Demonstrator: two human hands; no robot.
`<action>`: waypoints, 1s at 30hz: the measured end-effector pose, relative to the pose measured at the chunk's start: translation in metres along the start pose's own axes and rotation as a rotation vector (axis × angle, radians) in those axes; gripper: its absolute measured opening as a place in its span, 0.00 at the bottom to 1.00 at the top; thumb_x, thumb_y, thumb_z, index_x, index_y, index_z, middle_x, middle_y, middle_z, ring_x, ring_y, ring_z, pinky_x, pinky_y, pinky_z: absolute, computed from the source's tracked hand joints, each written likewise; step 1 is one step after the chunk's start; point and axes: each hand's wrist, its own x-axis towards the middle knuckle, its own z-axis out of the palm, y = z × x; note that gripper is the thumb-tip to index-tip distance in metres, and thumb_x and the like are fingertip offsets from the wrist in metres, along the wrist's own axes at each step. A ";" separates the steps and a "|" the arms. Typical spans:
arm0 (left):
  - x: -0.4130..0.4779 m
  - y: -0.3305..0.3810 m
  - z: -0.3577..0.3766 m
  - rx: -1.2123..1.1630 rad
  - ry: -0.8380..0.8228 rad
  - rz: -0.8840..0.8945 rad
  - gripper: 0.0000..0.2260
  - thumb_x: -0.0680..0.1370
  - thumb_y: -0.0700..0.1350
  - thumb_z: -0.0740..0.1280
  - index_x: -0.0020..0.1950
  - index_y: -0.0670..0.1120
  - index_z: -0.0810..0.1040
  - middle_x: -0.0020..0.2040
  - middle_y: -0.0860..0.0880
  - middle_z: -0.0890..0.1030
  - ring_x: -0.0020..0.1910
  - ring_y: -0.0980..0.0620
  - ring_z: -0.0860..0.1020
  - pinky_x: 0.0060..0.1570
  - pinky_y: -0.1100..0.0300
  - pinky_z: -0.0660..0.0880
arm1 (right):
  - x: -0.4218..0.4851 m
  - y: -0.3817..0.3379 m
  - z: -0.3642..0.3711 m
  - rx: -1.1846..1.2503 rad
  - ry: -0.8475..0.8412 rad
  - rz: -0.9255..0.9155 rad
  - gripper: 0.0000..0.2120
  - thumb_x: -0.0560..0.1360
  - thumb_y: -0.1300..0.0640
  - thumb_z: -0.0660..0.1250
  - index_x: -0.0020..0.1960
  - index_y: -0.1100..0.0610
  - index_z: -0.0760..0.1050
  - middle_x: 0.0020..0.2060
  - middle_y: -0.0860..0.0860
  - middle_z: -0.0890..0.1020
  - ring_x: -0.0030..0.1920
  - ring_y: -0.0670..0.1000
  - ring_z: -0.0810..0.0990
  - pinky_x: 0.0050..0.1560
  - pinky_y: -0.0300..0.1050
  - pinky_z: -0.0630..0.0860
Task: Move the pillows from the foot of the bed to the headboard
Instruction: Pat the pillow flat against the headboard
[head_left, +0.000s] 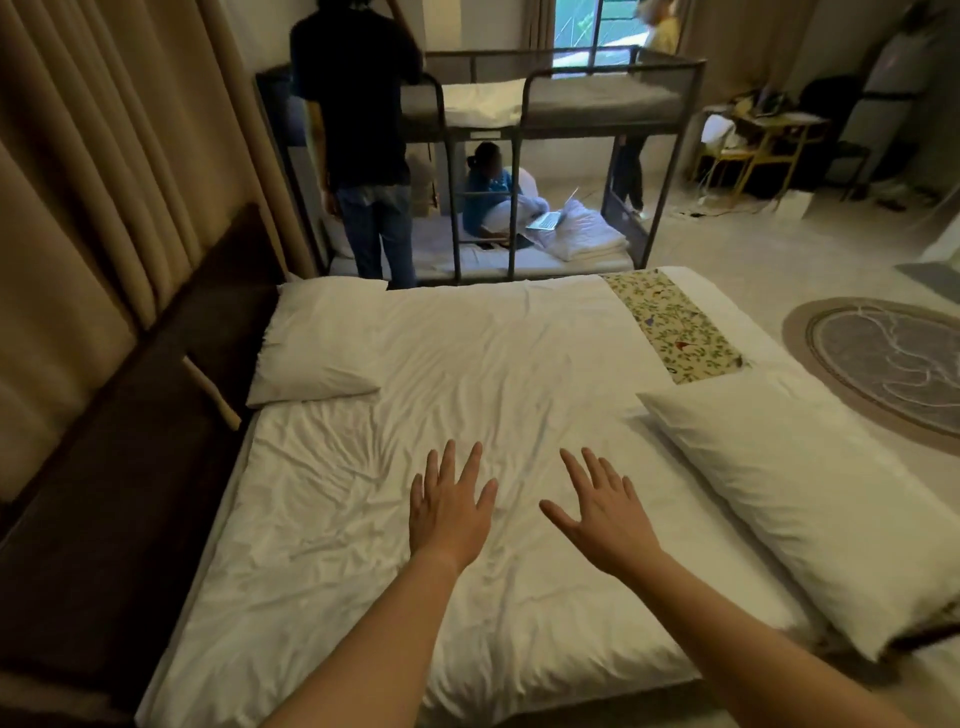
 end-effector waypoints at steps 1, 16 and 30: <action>-0.005 0.005 0.001 0.000 -0.013 0.016 0.28 0.87 0.63 0.48 0.87 0.62 0.45 0.88 0.52 0.42 0.86 0.49 0.39 0.84 0.46 0.43 | -0.008 0.003 -0.002 0.003 0.008 0.024 0.43 0.81 0.24 0.47 0.87 0.43 0.40 0.87 0.51 0.47 0.86 0.57 0.48 0.84 0.60 0.49; -0.055 0.104 0.047 -0.027 -0.105 0.172 0.29 0.87 0.64 0.48 0.87 0.62 0.45 0.88 0.52 0.44 0.87 0.48 0.41 0.84 0.45 0.44 | -0.110 0.106 -0.021 0.028 0.082 0.207 0.41 0.81 0.25 0.48 0.87 0.42 0.43 0.87 0.52 0.49 0.86 0.57 0.51 0.83 0.62 0.52; -0.065 0.305 0.134 -0.101 -0.101 0.131 0.29 0.87 0.64 0.49 0.88 0.61 0.46 0.88 0.52 0.46 0.87 0.47 0.43 0.84 0.46 0.46 | -0.137 0.319 -0.082 0.036 0.068 0.207 0.40 0.82 0.26 0.49 0.87 0.43 0.45 0.87 0.52 0.50 0.86 0.57 0.52 0.83 0.61 0.52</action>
